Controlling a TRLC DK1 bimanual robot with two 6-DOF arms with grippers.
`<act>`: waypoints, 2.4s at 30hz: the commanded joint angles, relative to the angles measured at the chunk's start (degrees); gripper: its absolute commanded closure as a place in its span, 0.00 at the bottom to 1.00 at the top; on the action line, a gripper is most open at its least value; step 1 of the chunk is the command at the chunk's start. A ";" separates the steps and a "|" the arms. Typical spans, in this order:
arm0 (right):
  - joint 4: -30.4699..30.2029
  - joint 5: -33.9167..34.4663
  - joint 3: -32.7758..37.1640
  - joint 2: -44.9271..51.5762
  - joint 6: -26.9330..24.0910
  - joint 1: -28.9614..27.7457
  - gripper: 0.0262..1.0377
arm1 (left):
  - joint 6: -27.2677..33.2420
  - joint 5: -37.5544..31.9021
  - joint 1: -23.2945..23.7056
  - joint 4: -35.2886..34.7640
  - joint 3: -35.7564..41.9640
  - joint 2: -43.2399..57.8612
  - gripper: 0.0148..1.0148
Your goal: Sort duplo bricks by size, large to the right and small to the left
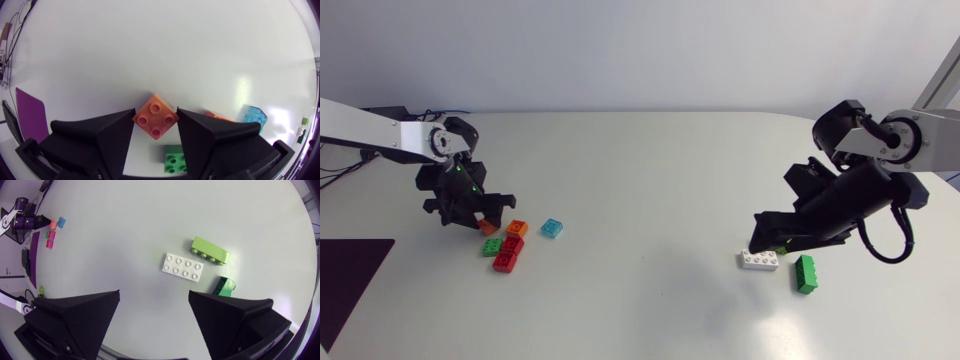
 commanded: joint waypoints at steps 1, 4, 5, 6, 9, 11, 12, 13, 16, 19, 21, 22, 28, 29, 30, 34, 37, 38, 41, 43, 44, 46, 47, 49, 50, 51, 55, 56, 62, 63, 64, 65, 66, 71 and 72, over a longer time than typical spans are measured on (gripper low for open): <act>0.06 -0.27 -1.58 -0.33 1.34 0.41 0.05 | -0.26 0.28 -2.26 0.15 -2.01 -1.83 0.73; 0.06 -0.27 -1.58 -0.41 1.34 0.41 0.05 | -0.44 0.28 -4.89 0.06 -2.36 -1.75 0.73; 0.06 -0.27 -1.58 -0.41 1.34 0.41 0.05 | -0.53 0.28 -5.60 0.06 -2.45 -1.57 0.73; 0.06 -0.27 -1.58 -0.50 1.34 0.41 0.05 | -0.62 0.28 -6.04 0.06 -2.54 -1.48 0.73; -0.03 -0.27 -1.58 -0.59 1.34 0.41 0.05 | -0.62 0.28 -6.56 -0.03 -2.45 -1.31 0.72; -0.03 -0.27 -1.58 -0.68 1.34 0.41 0.05 | -0.35 0.28 -6.48 -0.56 -2.10 -1.13 0.60; -0.03 -0.27 -1.58 -0.68 1.34 0.41 0.05 | -0.26 0.28 -6.30 -0.73 -2.01 -1.13 0.43; -0.03 -0.27 -1.58 -0.68 1.34 0.41 0.05 | -0.18 0.28 -6.21 -0.82 -2.01 -1.13 0.23; -0.03 -0.27 -1.49 -0.68 1.34 0.41 0.05 | -0.18 0.28 -5.86 -0.91 -2.01 -1.57 0.05; -0.03 -0.27 -1.32 -0.68 1.34 0.41 0.05 | -0.44 0.28 -5.69 -0.91 -1.83 -2.45 0.04; -0.03 -0.27 -1.23 -0.77 1.34 0.41 0.05 | -0.62 0.28 -5.95 -0.82 -1.66 -3.41 0.04; -0.03 -0.27 -1.23 -0.77 1.34 0.41 0.05 | -0.62 0.28 -6.21 -0.91 -1.66 -4.12 0.04; -0.03 -0.27 -0.62 -1.12 1.34 0.41 0.05 | -0.70 0.28 -6.48 -1.00 -1.39 -7.55 0.04; 0.06 -0.27 -0.18 -1.12 1.43 0.41 0.05 | -0.70 0.28 -6.56 -0.82 -1.48 -8.34 0.04; 0.06 -0.18 0.35 -1.12 1.87 0.41 0.05 | -0.70 0.19 -6.65 -0.65 -1.39 -8.95 0.04; -0.38 0.00 4.83 -0.77 3.36 -0.64 0.05 | -1.41 -2.45 -7.00 -0.47 0.36 -11.33 0.04; -2.32 0.96 9.58 -1.21 4.24 -2.13 0.05 | -1.67 -6.31 -8.50 -0.47 0.98 -14.93 0.04; -3.19 1.76 11.25 -1.73 4.77 -2.31 0.05 | -1.85 -7.54 -8.94 -0.47 0.98 -16.51 0.04; -5.04 3.25 14.94 -3.32 5.91 -2.31 0.05 | -2.02 -10.97 -9.73 -0.47 0.89 -21.34 0.04; -6.53 3.60 16.70 -4.55 6.52 -2.13 0.05 | -2.02 -12.55 -10.17 -0.47 0.54 -24.77 0.04; -6.97 3.86 17.31 -5.34 6.79 -2.05 0.05 | -2.11 -13.34 -10.34 -0.47 0.19 -26.71 0.04; -7.68 5.18 17.93 -7.27 7.23 -1.87 0.05 | -2.11 -15.63 -10.78 -0.47 -0.69 -30.75 0.04; -8.12 5.89 18.11 -8.41 7.32 -1.69 0.05 | -2.11 -16.68 -10.78 -0.47 -1.13 -33.03 0.04; -9.00 7.20 18.28 -10.87 7.58 -1.43 0.05 | -2.11 -18.35 -10.87 -0.38 -2.27 -37.52 0.04; -9.70 7.64 18.37 -12.02 7.67 -1.34 0.05 | -2.02 -18.79 -10.87 -0.38 -2.62 -39.80 0.04; -10.31 7.82 18.54 -13.16 7.76 -1.43 0.05 | -1.85 -19.50 -10.87 -0.47 -3.06 -42.26 0.04; -12.69 8.26 18.46 -18.08 8.37 -1.43 0.05 | -1.06 -21.87 -10.87 -0.65 -5.00 -52.55 0.04; -13.13 8.43 18.19 -19.40 8.63 -1.43 0.05 | -0.88 -22.22 -10.87 -0.65 -5.96 -55.62 0.04; -13.83 9.31 14.59 -28.80 8.46 -0.90 0.05 | 0.53 -22.31 -10.87 -2.05 -11.41 -69.16 0.04; -13.92 9.58 13.97 -30.03 8.46 -0.90 0.05 | 0.61 -22.31 -10.87 -2.49 -12.20 -71.00 0.04; -14.44 10.10 13.45 -31.44 8.46 -0.99 0.05 | 0.79 -22.31 -10.78 -3.19 -13.17 -73.46 0.04; -14.80 10.19 12.92 -32.76 8.46 -1.08 0.05 | 0.97 -22.40 -10.78 -3.55 -14.14 -75.40 0.04; -15.15 10.72 12.48 -34.34 8.37 -0.99 0.05 | 1.23 -22.40 -10.61 -3.99 -15.02 -77.68 0.04; -16.73 11.51 10.28 -42.43 8.28 -1.69 0.05 | 2.90 -22.40 -6.39 -6.53 -18.44 -89.81 0.04; -16.82 11.51 9.58 -44.10 8.28 -1.69 0.05 | 3.60 -22.40 -4.89 -6.71 -19.06 -92.36 0.04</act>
